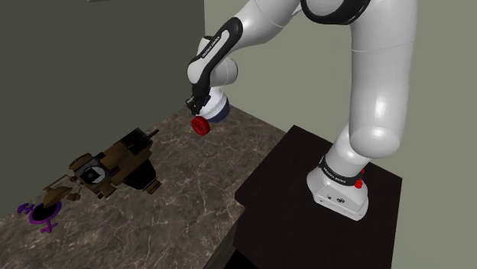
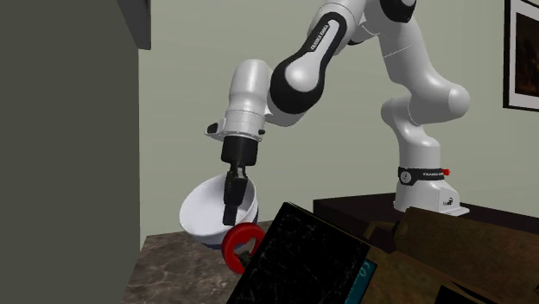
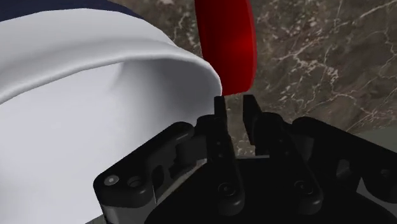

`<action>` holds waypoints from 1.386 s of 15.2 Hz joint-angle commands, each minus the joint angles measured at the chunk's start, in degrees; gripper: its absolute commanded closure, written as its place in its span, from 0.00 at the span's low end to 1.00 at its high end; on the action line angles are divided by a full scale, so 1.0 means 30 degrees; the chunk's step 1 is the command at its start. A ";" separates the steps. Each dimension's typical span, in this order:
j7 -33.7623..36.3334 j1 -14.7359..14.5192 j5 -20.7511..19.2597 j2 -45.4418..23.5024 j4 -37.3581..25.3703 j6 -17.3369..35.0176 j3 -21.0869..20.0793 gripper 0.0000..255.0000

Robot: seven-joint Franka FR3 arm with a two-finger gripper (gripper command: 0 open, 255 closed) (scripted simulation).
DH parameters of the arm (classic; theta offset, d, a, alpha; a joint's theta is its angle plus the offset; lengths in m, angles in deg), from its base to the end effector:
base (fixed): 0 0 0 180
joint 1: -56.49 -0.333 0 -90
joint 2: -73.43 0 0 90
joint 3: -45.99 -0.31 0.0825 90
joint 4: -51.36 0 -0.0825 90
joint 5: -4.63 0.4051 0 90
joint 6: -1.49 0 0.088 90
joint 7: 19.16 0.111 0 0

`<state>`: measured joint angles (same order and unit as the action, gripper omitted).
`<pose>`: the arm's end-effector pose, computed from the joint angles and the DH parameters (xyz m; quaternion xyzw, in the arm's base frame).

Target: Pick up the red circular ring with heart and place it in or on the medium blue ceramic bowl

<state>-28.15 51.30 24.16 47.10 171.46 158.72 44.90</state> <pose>0.6073 0.0540 0.1885 -0.9920 0.0192 -0.0942 0.0819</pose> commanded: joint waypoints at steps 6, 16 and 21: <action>0.3186 -0.4149 -0.5292 0.0641 0.1176 -0.0211 0.3284 0.00; 0.3004 -0.3934 -0.5040 -0.0532 0.0767 0.0552 0.3059 0.00; 0.3003 -0.3933 -0.5040 -0.0533 0.0766 0.0551 0.3059 1.00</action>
<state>-19.14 39.50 9.03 45.53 173.74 160.39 54.08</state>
